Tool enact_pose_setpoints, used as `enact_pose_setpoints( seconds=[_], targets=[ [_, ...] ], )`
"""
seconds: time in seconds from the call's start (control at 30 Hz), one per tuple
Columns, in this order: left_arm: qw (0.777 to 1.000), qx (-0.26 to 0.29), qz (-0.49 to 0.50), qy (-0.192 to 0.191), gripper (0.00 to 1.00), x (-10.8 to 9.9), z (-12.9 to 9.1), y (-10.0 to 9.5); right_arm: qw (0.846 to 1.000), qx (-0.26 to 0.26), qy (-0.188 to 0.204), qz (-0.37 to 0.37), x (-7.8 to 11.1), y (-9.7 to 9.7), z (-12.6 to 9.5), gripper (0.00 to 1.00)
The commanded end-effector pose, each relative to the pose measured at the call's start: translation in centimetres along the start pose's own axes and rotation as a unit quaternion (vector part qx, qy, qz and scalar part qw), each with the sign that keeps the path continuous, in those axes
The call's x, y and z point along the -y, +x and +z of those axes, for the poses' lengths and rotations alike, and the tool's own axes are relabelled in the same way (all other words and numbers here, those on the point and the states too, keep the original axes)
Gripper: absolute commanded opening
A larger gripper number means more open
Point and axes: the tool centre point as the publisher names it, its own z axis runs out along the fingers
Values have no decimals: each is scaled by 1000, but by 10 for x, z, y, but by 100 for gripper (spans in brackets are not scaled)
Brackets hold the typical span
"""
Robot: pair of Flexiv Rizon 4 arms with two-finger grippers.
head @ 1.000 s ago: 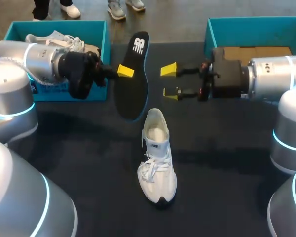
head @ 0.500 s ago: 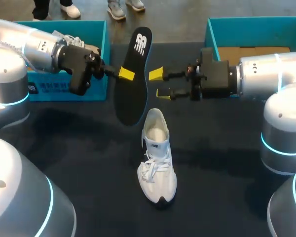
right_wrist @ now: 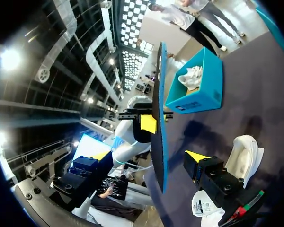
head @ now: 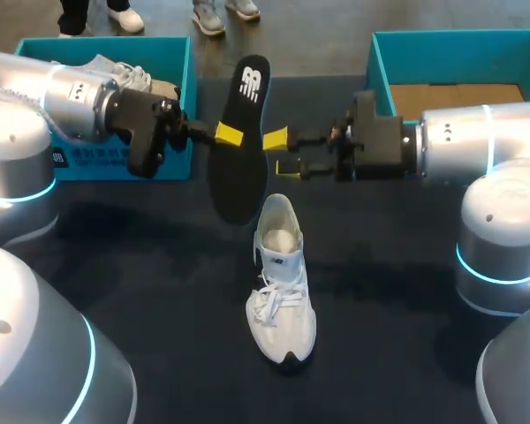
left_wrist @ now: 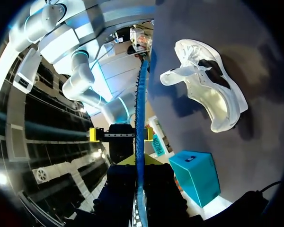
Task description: Take the shoe out of the shoebox, open the shoe tongue, remove and reinsert the insole, then place the shoe into the shoebox
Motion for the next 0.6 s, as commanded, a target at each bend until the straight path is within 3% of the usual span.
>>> enact_pose_setpoints(
  seconds=[0.03,0.6],
  targets=[
    [1000,3,-1,-20,0,5,1,-3,1000,-8,-3,-2,-2,-3,8,100],
    [998,19,-29,-54,0,-2,-8,-7,1000,-24,-8,-3,-11,-8,13,100]
  ],
)
